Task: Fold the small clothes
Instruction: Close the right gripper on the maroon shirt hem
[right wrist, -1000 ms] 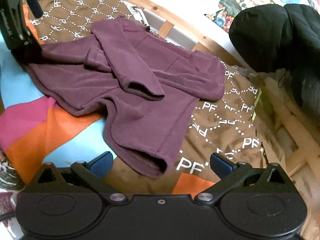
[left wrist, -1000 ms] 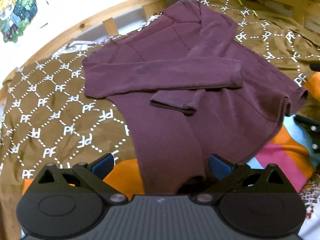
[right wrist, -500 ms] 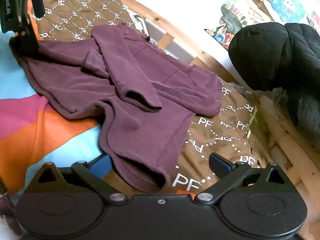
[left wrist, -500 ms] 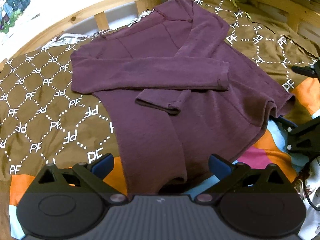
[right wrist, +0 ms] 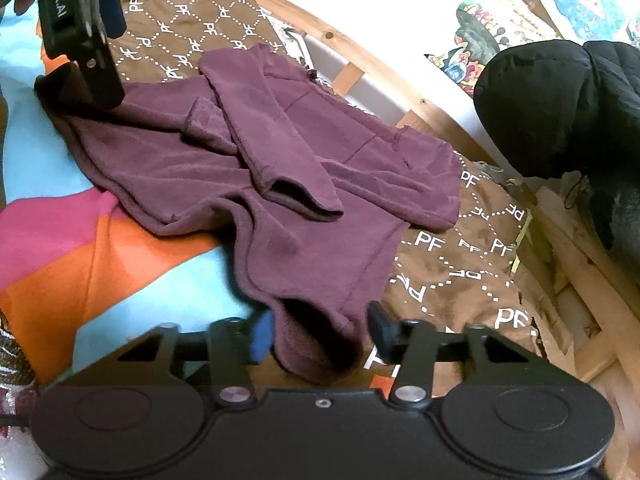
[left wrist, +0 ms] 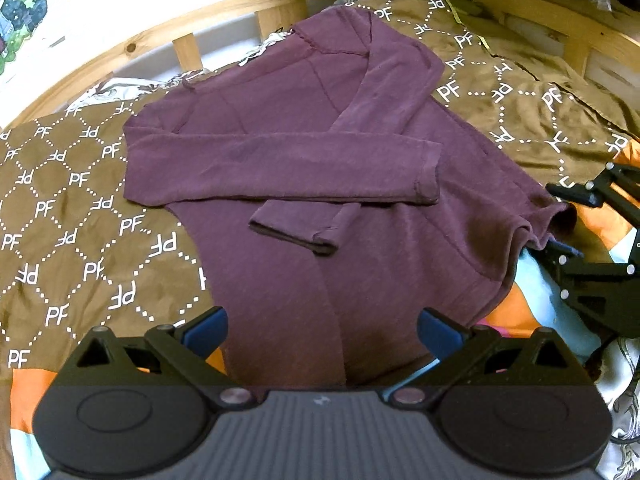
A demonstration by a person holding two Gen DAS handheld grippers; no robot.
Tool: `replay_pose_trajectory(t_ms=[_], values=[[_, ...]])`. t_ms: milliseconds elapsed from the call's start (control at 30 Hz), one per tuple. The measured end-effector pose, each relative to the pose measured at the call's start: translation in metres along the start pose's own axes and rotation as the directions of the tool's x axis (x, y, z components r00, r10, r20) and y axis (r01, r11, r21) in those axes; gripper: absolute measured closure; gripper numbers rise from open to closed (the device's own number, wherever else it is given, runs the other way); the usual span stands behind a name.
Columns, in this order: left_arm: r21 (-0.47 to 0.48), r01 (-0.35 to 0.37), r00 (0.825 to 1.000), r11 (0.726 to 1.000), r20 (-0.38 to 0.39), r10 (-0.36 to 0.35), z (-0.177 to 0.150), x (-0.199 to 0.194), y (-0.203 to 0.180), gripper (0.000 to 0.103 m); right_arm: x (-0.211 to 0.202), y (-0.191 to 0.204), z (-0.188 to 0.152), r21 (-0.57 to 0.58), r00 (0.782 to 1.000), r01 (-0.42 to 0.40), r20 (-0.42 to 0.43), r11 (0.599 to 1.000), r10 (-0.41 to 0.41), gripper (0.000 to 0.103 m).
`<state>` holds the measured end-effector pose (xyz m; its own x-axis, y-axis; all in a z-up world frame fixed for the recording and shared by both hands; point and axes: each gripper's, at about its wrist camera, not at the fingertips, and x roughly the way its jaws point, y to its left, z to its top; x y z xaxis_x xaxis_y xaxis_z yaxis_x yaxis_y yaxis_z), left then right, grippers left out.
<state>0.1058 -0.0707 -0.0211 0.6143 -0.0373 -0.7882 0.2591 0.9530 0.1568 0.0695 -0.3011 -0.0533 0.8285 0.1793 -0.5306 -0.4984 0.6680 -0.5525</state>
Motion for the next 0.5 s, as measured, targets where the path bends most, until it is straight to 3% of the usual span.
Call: replay_pose_trajectory(t_ms=[133, 200, 367, 500], values=[[-0.002, 0.008, 1.000, 1.000, -0.005, -0.008, -0.001, 0.002, -0.001, 0.000, -0.001, 0.001, 0.001, -0.003, 1.000, -0.010, 0.006, 1.000, 0.010, 0.084], [0.006, 0.026, 1.000, 1.000, 0.003, -0.026, -0.003, 0.001, -0.001, 0.001, -0.003, -0.001, 0.002, 0.011, 1.000, -0.017, 0.015, 1.000, 0.016, 0.091], [0.142, 0.084, 0.993, 0.986, 0.072, -0.095, -0.017, -0.009, -0.021, 0.000, -0.008, -0.015, 0.006, 0.117, 0.999, -0.040, 0.034, 0.992, 0.036, 0.093], [0.317, 0.061, 0.990, 0.947, 0.105, -0.099, -0.033, -0.010, -0.055, 0.000, -0.012, -0.030, 0.010, 0.224, 0.998, -0.048, 0.058, 0.973, 0.035, 0.093]])
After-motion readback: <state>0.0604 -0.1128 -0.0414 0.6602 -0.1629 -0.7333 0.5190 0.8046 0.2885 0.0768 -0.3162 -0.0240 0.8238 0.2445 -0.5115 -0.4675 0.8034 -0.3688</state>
